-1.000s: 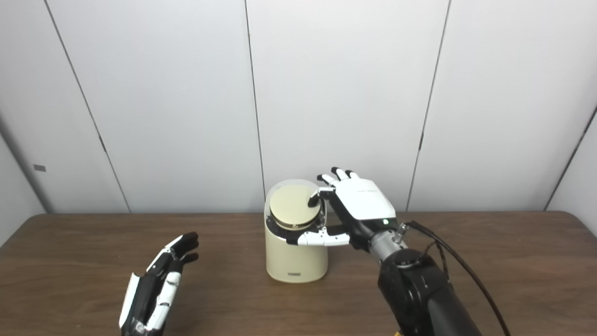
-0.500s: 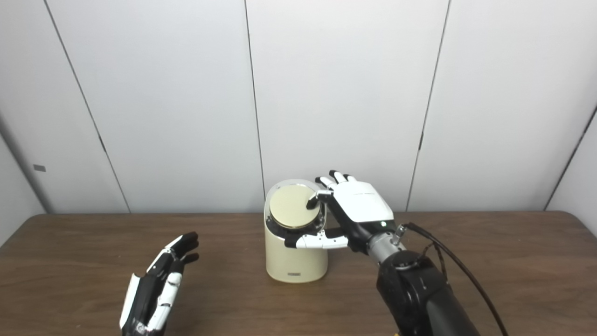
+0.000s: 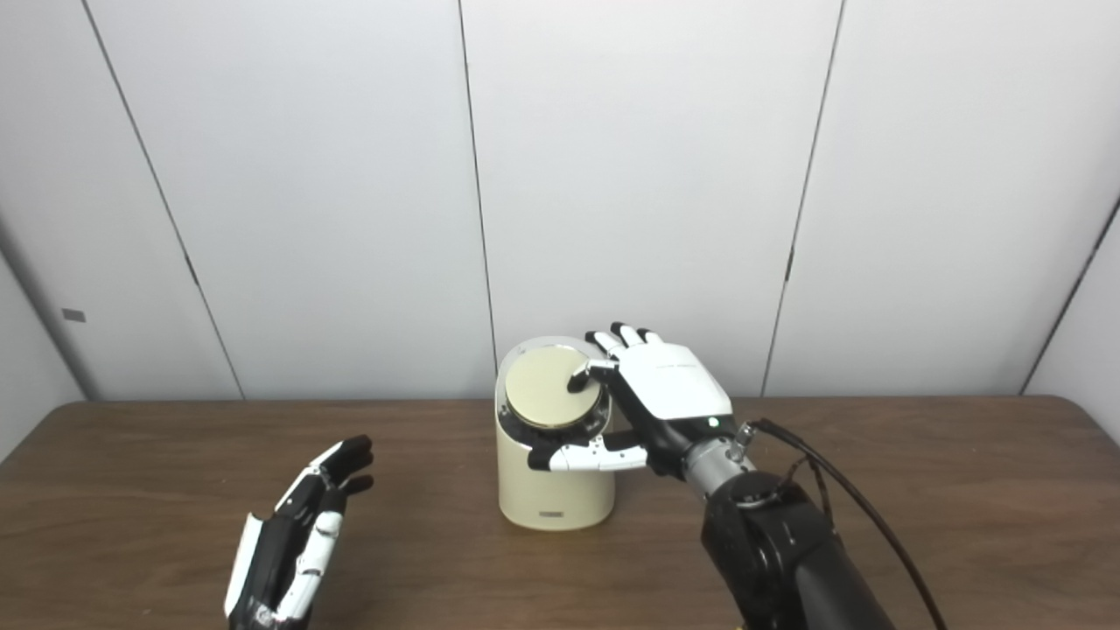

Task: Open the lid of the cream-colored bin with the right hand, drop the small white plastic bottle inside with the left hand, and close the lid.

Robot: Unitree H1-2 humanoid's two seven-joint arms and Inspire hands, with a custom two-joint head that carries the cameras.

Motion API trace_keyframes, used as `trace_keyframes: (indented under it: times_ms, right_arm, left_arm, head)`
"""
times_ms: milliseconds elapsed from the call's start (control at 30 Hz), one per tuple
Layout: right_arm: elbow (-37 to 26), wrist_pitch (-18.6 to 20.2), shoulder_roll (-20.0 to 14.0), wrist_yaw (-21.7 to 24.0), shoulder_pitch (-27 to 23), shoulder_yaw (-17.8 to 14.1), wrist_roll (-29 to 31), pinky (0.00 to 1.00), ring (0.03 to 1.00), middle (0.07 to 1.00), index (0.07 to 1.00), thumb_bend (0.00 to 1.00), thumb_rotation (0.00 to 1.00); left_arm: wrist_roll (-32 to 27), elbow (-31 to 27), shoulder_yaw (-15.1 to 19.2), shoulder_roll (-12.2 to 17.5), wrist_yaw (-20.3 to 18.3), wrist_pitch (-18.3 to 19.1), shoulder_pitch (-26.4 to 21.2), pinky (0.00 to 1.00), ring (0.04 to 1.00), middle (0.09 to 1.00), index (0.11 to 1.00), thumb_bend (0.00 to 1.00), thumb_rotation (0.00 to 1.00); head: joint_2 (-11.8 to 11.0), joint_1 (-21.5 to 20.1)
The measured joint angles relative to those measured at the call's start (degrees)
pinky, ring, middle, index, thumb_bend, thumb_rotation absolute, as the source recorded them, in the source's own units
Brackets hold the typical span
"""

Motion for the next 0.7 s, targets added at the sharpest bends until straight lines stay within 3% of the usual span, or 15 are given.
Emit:
trace_keyframes:
  times_ms: [700]
  right_arm:
    - [-0.91,0.09,1.27,0.11,1.04,0.29,0.0,1.0,1.0,0.955,0.708,0.92,0.95]
  left_arm:
    - [-0.07,-0.05,0.12,-0.05,-0.2,0.0,0.02,0.8,0.859,0.864,0.835,0.38,0.76]
  head:
    - [0.09,0.0]
